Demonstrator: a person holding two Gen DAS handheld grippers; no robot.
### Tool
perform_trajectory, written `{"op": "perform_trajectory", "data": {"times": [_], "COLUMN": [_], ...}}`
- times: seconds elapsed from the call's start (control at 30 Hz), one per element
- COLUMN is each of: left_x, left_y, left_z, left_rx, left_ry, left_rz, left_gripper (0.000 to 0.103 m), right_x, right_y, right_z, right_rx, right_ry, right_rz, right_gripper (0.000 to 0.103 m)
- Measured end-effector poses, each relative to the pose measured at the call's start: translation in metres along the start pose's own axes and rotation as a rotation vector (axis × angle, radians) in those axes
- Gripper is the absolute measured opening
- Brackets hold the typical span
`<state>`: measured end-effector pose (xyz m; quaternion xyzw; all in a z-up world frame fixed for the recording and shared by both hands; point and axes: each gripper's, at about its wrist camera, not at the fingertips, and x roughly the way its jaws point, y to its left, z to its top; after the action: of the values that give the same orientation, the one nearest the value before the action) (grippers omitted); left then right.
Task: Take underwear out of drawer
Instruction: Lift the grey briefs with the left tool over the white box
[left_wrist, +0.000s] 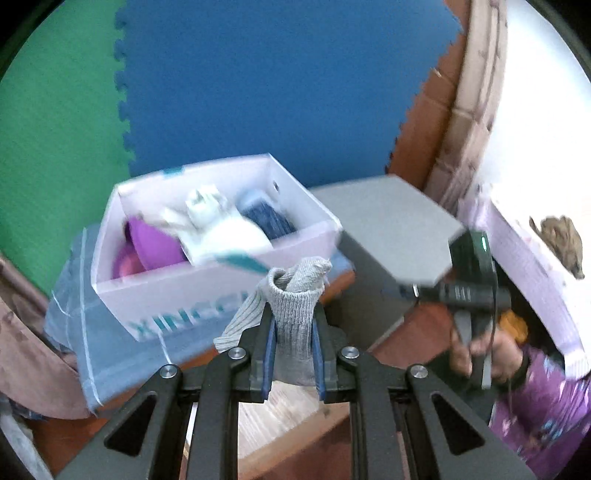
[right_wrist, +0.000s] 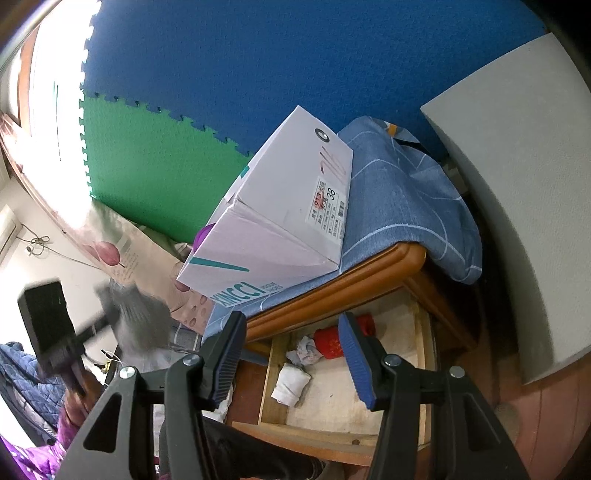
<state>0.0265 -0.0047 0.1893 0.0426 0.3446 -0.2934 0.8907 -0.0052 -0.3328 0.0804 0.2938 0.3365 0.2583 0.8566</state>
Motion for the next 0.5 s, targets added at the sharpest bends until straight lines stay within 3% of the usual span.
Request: {"op": "perform_trajectory", "data": {"times": [0.2,0.5], "left_x": [0.014,0.087], "left_y": [0.036,0.09], "left_z": [0.058,0.111], "left_rx": [-0.031,-0.102], "left_ry": [-0.043,0.026], "left_rz": [0.082,0.203], "left_gripper": [0.016,0.016], "right_x": [0.0,-0.001], "right_y": [-0.001,-0.001], "right_z": [-0.001,-0.001], "right_rx": [0.0,0.001], "right_ry": [0.0,0.007], "right_rz": [0.008,0.019], "right_gripper": [0.053,0.053]}}
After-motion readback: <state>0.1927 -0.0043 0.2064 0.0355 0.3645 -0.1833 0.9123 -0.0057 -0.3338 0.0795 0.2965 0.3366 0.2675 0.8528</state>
